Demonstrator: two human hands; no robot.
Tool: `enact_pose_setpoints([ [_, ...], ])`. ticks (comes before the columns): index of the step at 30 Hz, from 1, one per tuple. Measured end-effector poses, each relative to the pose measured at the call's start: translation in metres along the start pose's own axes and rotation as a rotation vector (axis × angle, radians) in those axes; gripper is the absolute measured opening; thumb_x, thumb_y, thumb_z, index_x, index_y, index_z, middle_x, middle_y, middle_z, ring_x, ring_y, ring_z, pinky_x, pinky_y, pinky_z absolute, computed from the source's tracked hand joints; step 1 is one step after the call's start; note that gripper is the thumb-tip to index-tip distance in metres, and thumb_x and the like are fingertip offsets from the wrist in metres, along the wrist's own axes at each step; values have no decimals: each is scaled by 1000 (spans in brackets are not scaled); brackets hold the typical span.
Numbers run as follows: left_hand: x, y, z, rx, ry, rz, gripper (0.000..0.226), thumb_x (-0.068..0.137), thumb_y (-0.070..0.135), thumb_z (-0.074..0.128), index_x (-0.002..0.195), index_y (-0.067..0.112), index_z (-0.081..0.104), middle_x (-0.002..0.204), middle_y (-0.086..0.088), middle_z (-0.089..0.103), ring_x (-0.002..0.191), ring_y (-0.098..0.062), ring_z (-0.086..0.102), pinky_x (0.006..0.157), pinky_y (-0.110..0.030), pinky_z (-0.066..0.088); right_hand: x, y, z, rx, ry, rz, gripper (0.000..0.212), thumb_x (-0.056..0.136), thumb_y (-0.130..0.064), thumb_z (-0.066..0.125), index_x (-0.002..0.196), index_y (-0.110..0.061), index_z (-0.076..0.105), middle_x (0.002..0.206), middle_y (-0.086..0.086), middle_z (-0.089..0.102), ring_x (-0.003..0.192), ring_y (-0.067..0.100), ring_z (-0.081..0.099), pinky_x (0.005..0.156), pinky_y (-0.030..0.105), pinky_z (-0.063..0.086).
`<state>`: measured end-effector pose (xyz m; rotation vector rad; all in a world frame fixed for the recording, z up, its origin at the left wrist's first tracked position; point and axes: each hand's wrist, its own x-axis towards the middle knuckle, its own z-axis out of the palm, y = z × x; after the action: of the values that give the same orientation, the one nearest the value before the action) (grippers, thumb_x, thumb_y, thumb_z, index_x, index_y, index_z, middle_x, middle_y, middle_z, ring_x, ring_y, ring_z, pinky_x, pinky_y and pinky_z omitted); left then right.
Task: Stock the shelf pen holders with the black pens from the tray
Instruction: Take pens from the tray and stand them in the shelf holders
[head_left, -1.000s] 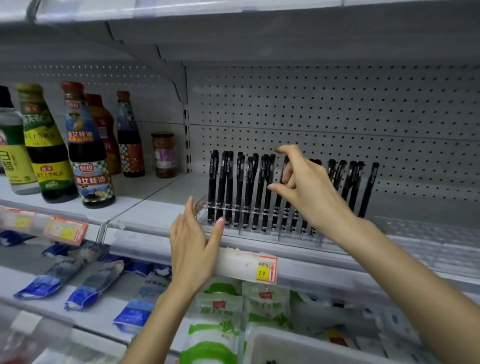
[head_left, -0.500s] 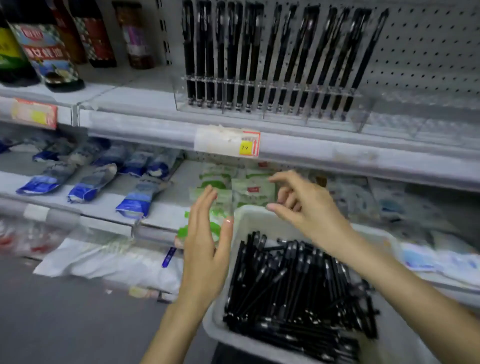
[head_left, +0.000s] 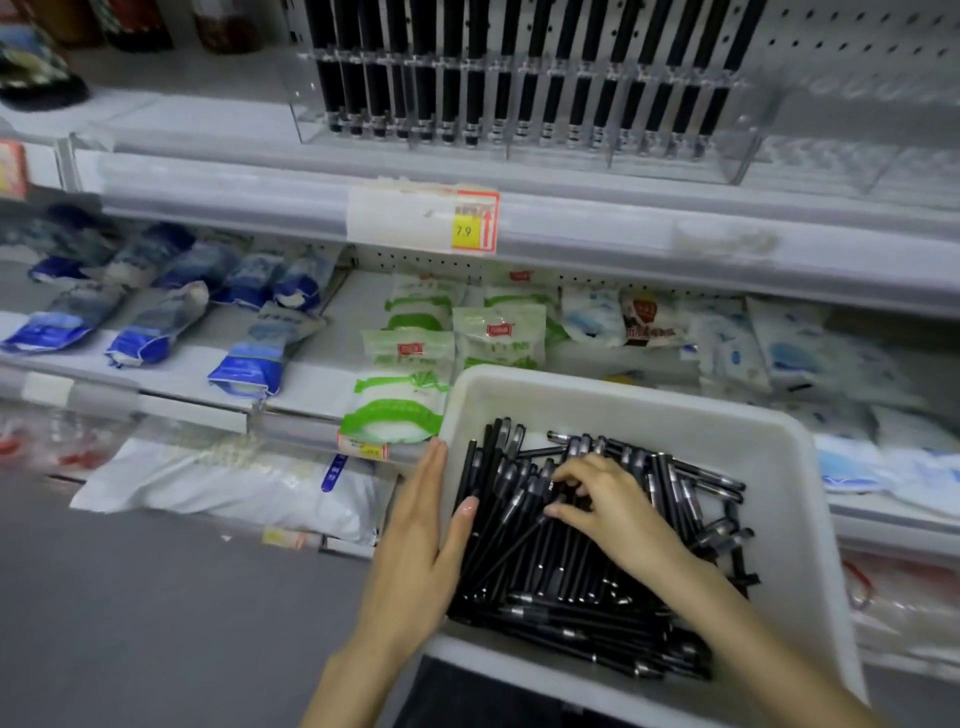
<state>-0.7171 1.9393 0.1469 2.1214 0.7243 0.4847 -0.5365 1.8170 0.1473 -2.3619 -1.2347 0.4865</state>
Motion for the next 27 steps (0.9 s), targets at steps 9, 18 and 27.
enact_pose_setpoints([
  [9, -2, -4, 3, 17, 3, 11, 60, 96, 56, 29, 149, 36, 10, 151, 32, 7, 138, 17, 3, 105, 0, 3, -12, -15, 18, 41, -15, 17, 39, 83, -34, 70, 119, -22, 58, 104, -11, 49, 99, 4, 48, 85, 17, 41],
  [18, -2, -4, 3, 24, 8, 16, 58, 98, 56, 29, 148, 37, 8, 150, 33, 6, 137, 19, 1, 104, 2, 2, -13, -12, 17, 251, -27, 109, 31, 75, -20, 79, 103, -21, 67, 96, -10, 52, 92, 5, 53, 72, 6, 45],
  [27, -2, -5, 2, 13, 6, 21, 63, 92, 62, 26, 148, 38, 8, 150, 33, 6, 137, 18, 2, 105, 1, 2, -13, -16, 17, 684, 79, 252, 15, 71, -13, 82, 76, -24, 74, 83, -9, 69, 81, 3, 63, 71, 13, 50],
])
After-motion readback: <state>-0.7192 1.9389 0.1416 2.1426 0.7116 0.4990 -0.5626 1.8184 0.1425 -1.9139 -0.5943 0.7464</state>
